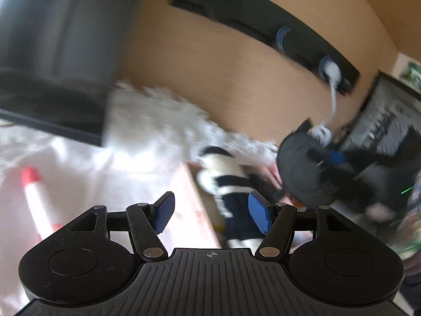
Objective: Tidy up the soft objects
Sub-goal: 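Lower the sock plush and black pouch into the pink box and open both grippers, then grasp the white printed packet with the right gripper while the left grasps the rocket toy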
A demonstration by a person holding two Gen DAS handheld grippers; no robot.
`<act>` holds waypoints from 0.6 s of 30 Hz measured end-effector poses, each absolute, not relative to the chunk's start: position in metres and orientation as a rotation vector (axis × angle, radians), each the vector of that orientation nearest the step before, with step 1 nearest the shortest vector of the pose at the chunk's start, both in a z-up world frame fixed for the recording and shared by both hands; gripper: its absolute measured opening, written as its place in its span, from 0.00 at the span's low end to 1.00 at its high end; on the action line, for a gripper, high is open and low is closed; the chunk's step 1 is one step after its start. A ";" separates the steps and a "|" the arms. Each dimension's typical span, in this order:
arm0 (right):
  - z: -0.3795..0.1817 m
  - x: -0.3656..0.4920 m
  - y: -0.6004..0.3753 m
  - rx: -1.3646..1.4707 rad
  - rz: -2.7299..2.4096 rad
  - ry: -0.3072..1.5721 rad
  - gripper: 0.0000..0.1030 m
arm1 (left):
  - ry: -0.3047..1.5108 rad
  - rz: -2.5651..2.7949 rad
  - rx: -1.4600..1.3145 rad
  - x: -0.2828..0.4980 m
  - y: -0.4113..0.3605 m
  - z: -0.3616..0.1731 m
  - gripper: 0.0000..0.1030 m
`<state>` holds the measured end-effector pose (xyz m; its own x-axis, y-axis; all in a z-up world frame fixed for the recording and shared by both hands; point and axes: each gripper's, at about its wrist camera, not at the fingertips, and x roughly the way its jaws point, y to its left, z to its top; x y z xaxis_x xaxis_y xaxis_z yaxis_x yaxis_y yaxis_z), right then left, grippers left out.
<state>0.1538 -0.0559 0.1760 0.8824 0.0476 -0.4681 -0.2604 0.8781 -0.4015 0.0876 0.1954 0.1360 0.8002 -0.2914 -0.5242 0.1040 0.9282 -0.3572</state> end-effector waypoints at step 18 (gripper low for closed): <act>0.117 0.124 -0.008 -0.266 0.415 0.624 0.65 | 0.673 0.041 -0.448 0.015 0.295 0.106 0.65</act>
<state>0.1236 -0.0081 0.1169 0.7337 0.2942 -0.6125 -0.4516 0.8846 -0.1162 0.0153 0.2949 0.1061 0.7849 -0.1057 -0.6106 -0.1799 0.9041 -0.3877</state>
